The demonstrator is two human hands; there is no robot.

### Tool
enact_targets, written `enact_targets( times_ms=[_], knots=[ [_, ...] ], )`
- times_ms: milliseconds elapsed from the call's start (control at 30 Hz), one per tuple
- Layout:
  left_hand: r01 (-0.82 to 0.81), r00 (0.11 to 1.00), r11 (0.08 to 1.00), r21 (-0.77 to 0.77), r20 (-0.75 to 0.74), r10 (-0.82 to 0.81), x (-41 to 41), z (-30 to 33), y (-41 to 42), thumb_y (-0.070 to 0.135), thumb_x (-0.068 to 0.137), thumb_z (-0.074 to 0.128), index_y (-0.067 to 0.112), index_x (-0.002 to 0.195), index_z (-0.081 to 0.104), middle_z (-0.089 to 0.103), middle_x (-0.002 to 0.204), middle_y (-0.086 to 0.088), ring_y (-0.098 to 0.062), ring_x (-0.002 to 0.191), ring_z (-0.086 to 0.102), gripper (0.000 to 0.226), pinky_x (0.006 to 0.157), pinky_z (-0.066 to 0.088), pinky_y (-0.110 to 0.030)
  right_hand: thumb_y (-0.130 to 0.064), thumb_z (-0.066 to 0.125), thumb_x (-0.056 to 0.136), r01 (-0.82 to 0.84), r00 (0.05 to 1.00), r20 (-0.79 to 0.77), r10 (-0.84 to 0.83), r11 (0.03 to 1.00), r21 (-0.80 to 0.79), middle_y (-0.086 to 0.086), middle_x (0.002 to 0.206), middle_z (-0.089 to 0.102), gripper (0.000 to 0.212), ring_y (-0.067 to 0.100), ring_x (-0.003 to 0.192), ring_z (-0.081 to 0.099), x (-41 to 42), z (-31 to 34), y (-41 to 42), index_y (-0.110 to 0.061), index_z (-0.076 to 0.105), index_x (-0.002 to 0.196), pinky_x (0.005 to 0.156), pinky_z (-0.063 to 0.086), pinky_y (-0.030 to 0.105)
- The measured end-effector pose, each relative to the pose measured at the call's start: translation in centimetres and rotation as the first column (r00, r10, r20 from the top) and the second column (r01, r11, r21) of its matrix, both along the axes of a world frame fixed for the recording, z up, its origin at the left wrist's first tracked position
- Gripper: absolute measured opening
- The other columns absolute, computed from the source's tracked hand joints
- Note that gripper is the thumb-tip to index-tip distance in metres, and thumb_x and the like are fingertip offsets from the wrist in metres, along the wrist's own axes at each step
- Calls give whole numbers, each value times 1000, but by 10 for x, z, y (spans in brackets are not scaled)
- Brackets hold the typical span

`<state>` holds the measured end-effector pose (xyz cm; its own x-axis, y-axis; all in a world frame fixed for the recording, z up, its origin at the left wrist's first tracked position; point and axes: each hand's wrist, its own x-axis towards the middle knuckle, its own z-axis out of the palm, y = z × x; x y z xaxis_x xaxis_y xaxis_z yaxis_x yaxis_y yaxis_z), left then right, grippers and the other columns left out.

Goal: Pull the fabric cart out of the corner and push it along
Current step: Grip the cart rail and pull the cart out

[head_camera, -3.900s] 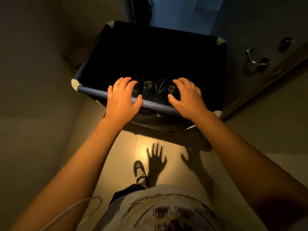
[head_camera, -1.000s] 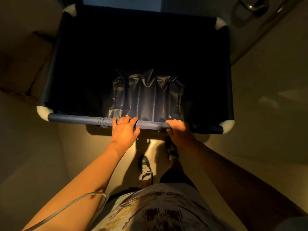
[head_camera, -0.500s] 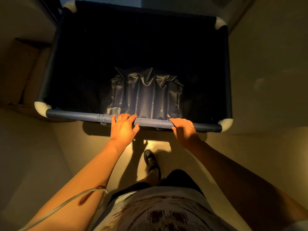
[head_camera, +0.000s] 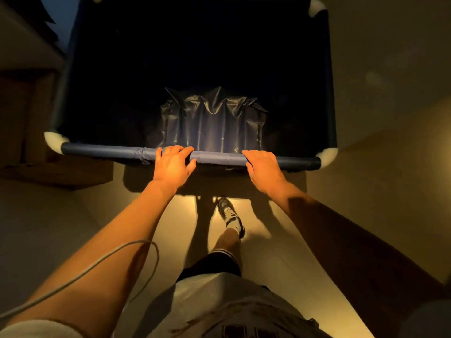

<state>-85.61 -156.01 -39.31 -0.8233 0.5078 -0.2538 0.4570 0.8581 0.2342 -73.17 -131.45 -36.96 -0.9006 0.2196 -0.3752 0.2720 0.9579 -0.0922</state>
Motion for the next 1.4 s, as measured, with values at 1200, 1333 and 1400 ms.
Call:
enact_targets(
  times_ms=[1200,1333,1400],
  knots=[
    [441,894,897,-13,95,-438,131,15,21,49,101,47,29,140,51,61,134,-7,-31,132,51,44,122,24,-62,-22,44,105,474,858,-111,-501,857,-204,4,147,53,45,25,136,46,227,-26,-48,-21,41,150,124,22,41],
    [497,866,867,-31,85,-494,150,15,23,50,100,47,30,139,52,63,129,-7,-31,128,53,44,119,30,-59,-23,44,105,535,824,-85,-560,819,-207,3,147,52,44,23,138,44,256,-24,-58,-23,40,149,124,19,40],
    [524,851,851,-40,83,-519,161,15,26,51,101,46,30,140,52,63,129,-7,-31,127,54,45,117,32,-56,-23,44,105,557,811,-75,-581,804,-207,4,147,52,44,23,140,43,272,-23,-62,-22,40,149,125,18,41]
  ],
)
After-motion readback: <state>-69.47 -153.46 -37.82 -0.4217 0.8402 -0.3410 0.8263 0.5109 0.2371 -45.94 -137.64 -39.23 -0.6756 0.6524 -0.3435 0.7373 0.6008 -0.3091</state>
